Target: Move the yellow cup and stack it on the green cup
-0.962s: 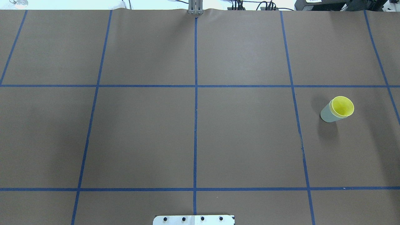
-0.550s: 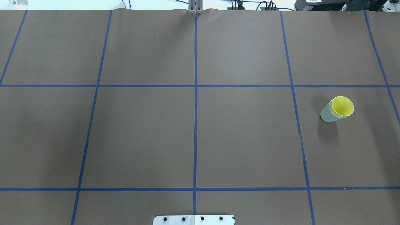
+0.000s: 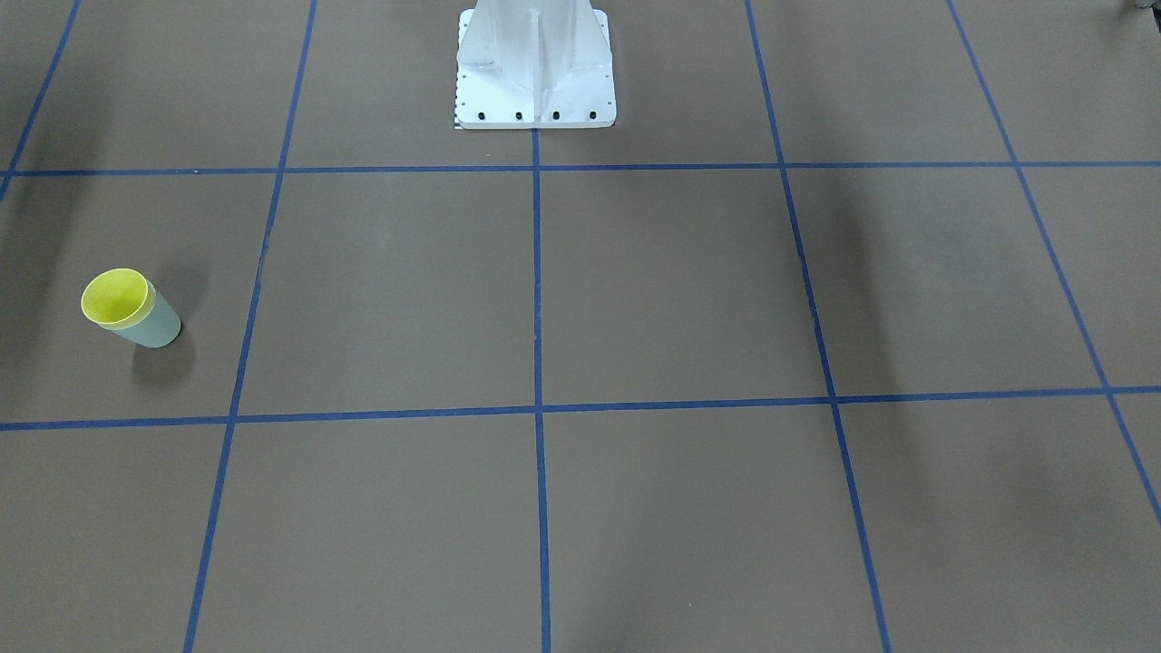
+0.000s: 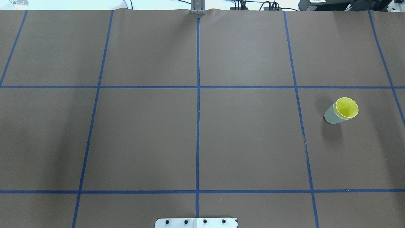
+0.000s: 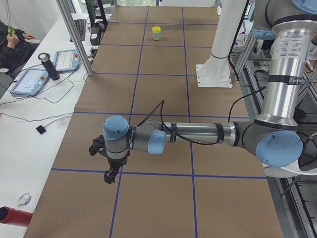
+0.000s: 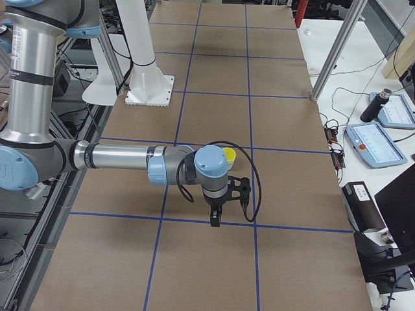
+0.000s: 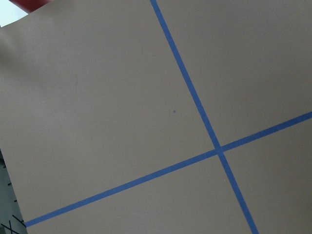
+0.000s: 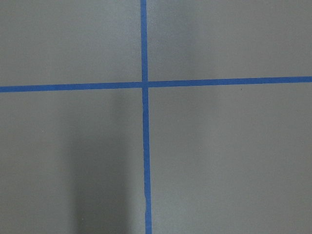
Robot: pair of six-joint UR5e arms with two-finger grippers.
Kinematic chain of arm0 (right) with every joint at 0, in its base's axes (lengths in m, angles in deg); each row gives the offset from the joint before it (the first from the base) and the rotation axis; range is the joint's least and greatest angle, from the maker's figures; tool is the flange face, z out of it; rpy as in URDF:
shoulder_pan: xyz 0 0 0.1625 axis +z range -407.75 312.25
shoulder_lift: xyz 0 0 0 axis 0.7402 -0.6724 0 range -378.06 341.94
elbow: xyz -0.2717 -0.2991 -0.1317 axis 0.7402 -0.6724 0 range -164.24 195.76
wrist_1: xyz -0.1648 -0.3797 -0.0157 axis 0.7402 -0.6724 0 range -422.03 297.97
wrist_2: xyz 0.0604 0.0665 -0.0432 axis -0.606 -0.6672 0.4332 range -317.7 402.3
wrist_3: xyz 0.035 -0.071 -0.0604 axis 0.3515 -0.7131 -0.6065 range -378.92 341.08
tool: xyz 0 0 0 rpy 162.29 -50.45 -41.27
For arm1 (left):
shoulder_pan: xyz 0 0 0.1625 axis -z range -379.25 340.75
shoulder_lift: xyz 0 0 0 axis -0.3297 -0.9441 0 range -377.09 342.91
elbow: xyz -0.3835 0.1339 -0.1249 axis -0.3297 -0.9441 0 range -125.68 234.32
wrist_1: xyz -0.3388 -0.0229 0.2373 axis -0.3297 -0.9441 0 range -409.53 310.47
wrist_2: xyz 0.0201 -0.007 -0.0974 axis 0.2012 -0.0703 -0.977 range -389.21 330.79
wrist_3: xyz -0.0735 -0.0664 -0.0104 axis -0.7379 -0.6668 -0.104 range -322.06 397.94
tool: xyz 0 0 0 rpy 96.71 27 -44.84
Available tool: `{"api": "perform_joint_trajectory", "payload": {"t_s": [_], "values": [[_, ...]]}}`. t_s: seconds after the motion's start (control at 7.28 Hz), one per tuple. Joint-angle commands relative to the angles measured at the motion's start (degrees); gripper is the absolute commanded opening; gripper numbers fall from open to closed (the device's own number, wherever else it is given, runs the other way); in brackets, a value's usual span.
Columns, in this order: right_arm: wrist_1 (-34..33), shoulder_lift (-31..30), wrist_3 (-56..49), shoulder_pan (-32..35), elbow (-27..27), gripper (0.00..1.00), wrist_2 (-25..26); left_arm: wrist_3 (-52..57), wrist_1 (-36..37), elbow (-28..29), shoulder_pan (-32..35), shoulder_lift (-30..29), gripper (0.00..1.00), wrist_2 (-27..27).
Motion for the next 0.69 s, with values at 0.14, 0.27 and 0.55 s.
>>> {"api": "perform_joint_trajectory", "payload": {"t_s": [0.14, 0.27, 0.55], "values": [[-3.10, -0.42, 2.80, -0.06, 1.93, 0.99, -1.24, -4.09, 3.66, -7.04, 0.00, 2.98, 1.00, -2.77], [-3.10, -0.42, 2.72, -0.15, 1.76, 0.99, -1.24, -4.09, 8.40, -10.46, 0.08, 3.07, 1.00, -2.77], [-3.01, -0.42, 2.19, -0.15, 1.23, 0.99, -1.24, -4.17, 9.15, -12.16, 0.00, 6.22, 1.00, -2.85]]}}
